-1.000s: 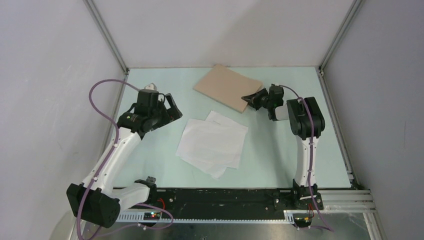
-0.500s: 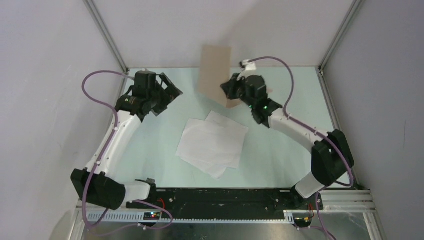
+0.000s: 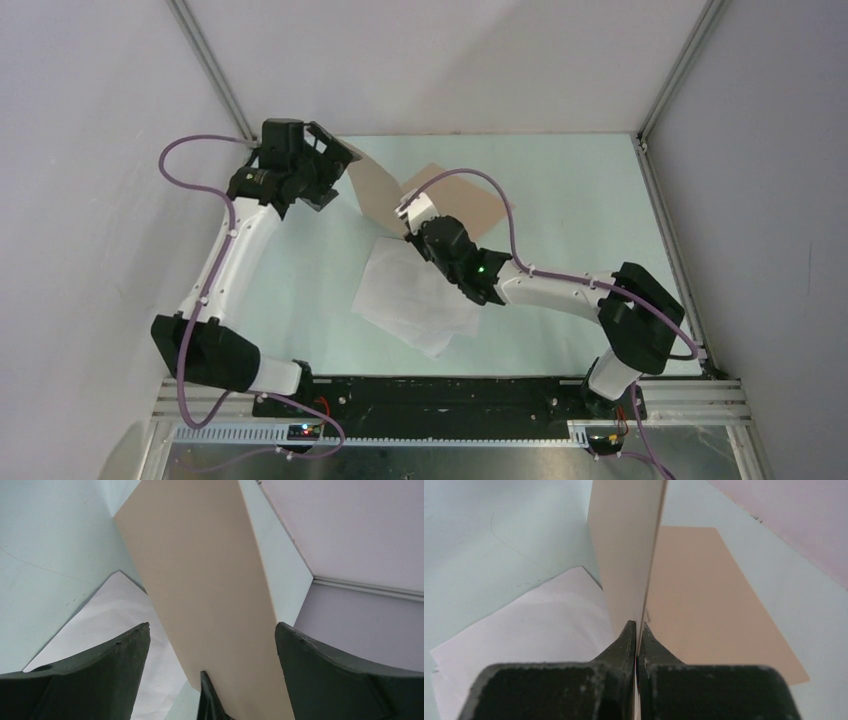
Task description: Put the files into the folder
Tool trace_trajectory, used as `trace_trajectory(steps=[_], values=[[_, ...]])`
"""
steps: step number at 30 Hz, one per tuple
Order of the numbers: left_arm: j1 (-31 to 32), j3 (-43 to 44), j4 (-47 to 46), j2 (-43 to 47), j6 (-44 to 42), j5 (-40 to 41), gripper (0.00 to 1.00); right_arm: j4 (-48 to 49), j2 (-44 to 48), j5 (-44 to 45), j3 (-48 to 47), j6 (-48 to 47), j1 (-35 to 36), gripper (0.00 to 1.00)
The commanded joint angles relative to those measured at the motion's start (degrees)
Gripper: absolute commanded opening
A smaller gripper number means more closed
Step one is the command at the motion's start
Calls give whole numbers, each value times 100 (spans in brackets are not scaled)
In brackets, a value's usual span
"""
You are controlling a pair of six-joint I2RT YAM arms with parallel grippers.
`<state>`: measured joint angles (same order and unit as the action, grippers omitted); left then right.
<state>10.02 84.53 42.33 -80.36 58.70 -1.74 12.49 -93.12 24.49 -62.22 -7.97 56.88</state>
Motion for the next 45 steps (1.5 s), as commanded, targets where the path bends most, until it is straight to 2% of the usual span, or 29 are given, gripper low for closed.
trace_trajectory(steps=[1,9,15,16,20,22,24,26,28,36,38,40,42,45], values=[[-168,-12,-49,362,389,135,100,471,-209,816,10,-828,304,0],[-188,39,-39,118,563,426,99,866,-476,1100,16,-1265,569,0],[-185,187,-45,-336,341,321,89,1078,-681,1195,15,-1514,702,0],[-185,182,-41,-414,212,278,85,1104,-712,1200,16,-1539,708,0],[-179,-234,-40,-368,42,318,75,1071,-707,1252,9,-1518,721,0],[-184,-316,-39,-377,-62,285,67,1025,-707,1289,13,-1516,740,12],[-185,-320,-40,-405,-202,229,59,891,-677,1277,18,-1434,769,45],[-185,-325,-42,-414,-436,219,53,788,-565,1253,135,-1312,796,65],[-195,-380,-39,-404,-673,218,48,570,-396,1172,240,-1062,846,76],[-276,-718,-44,-587,-1628,62,41,-380,893,261,1006,621,955,89],[-317,-740,-41,-578,-1824,141,43,-587,1195,-98,1145,872,964,90],[-378,-787,-40,-534,-1965,396,52,-692,1422,-426,1261,1050,948,93],[-463,-800,-40,-526,-2046,557,55,-848,1532,-728,1272,1260,807,94],[-544,-597,-36,-703,-2177,682,50,-1127,1546,-1097,1137,1655,290,94]])
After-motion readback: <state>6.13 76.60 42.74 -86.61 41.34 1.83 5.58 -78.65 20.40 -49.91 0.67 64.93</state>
